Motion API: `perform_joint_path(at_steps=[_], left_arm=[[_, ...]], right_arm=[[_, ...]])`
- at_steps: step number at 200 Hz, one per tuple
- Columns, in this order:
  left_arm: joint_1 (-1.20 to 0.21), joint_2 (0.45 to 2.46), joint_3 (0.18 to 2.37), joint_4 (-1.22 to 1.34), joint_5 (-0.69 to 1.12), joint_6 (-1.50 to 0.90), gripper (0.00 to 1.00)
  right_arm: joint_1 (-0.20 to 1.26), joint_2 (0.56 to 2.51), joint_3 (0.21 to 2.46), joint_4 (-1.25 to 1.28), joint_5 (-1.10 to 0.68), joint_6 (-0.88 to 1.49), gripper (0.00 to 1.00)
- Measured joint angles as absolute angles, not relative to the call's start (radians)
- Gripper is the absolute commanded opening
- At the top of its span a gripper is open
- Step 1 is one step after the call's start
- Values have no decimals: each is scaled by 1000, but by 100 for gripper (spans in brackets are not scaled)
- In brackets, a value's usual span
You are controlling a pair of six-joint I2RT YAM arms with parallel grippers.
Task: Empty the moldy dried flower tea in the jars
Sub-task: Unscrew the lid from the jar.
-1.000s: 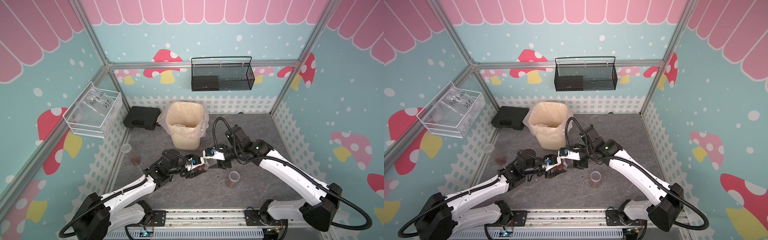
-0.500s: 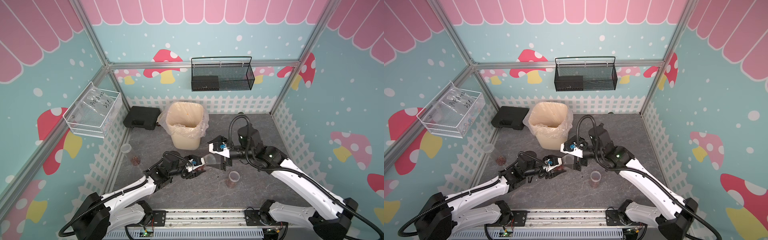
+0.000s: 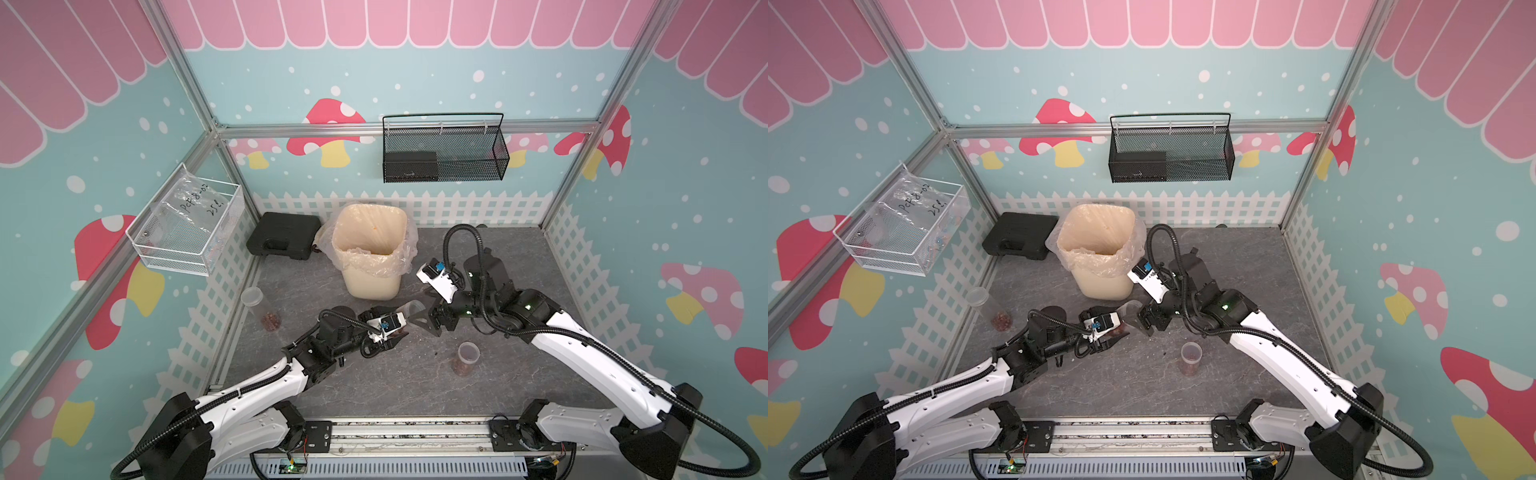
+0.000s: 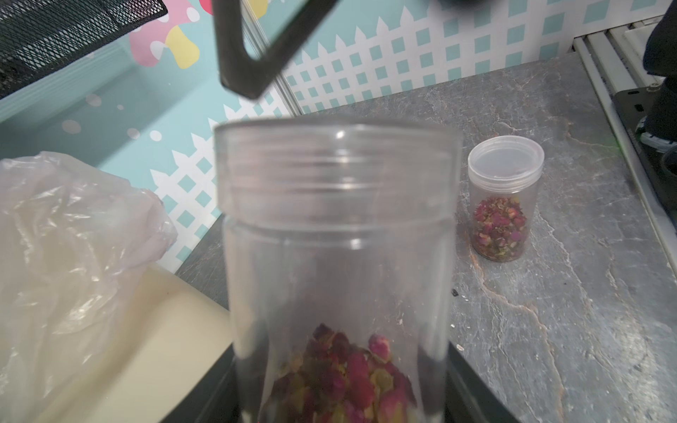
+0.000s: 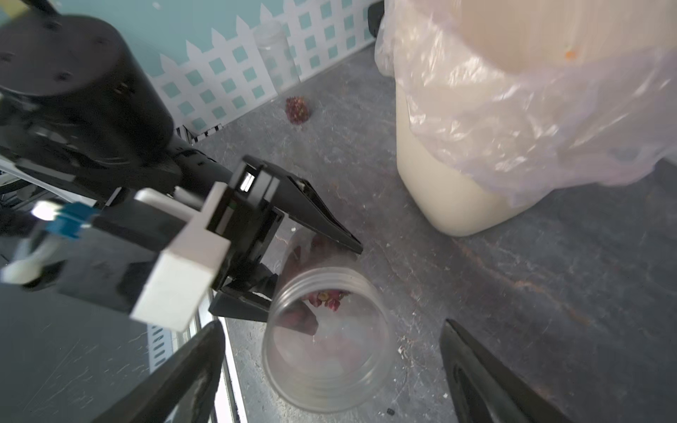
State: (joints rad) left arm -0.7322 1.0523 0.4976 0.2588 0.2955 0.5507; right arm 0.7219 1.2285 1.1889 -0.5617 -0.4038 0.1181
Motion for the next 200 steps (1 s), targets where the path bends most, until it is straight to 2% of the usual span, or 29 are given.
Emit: perform_joint_path(at_steps=[18,38,79,100,126,162,191,200], left_arm=[[-736,1052,498,259,289,551,13],[-740,1052,498,256,280,552,12],[-741,1048,498,251,275,554,12],[-741,1048,498,250,288,554,12],[-732,1056,512,212,363,544,12],[-701,1103,554,180,533,504,11],[-696,1115,566,169,571,492,12],[-694,1115,566,162,569,492,12]], right_arm=[[722,1257,1189,-581,-409,144,82],[722,1274,1193,-587,-430,165,65],[724,1289,1215,-608,-453,133,39],[721,1293,1227,-626,-466,21,25],[722,1290,1228,-661,-483,-249,14],[728,1283,1267,-751,-486,-645,16],[729,1310,1317,-817,-485,-773,35],[729,1321,1321,-821,-486,-778,46]])
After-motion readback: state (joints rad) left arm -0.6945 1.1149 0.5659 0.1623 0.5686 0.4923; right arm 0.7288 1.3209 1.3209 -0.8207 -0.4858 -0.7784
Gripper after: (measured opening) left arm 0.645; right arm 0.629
